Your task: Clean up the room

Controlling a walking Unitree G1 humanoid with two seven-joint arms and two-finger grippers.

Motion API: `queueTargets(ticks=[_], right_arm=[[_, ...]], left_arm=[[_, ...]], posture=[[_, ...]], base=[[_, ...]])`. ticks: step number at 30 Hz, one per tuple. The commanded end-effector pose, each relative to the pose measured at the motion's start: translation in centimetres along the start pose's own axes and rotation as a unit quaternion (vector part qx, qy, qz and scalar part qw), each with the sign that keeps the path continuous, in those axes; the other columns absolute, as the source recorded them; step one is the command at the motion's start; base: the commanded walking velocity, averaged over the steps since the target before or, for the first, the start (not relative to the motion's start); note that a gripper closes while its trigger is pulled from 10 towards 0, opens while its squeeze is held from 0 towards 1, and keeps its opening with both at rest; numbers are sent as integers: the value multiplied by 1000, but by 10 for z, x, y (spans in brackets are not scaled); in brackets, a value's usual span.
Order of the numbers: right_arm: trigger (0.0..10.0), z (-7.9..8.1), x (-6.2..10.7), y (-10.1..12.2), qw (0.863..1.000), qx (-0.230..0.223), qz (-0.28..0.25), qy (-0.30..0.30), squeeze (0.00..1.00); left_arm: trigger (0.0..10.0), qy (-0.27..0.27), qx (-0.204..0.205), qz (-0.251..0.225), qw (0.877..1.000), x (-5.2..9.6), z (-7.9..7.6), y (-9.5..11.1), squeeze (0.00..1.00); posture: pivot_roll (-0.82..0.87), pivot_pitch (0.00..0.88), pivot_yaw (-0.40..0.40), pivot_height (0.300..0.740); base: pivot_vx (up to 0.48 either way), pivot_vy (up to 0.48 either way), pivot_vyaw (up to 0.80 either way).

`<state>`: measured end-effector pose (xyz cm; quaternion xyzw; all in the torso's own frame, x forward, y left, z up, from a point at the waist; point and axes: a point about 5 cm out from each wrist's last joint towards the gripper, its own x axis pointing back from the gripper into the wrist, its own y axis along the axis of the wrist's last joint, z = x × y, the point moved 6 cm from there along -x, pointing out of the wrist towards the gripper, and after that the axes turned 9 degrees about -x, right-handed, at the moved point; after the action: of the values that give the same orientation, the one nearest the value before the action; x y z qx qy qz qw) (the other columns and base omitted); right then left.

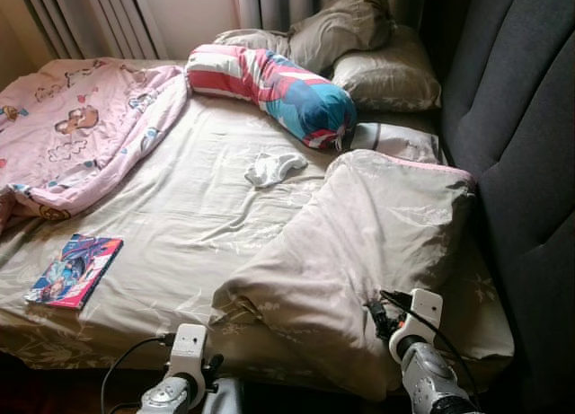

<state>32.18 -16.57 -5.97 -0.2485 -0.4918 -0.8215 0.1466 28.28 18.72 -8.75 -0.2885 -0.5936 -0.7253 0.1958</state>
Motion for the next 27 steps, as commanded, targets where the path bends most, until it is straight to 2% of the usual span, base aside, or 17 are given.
queueTargets(ticks=[1,27], right_arm=[[0,4,3,-21,999,-6,36,2,0],[0,-9,5,-18,999,8,22,-21,0]], left_arm=[[10000,-2,-4,18,1000,3,1,-11,0],[10000,-1,-7,19,1000,4,-1,-14,0]], posture=[[-21,84,73,635],[-18,91,70,635]], base=[[0,0,0],[0,0,0]])
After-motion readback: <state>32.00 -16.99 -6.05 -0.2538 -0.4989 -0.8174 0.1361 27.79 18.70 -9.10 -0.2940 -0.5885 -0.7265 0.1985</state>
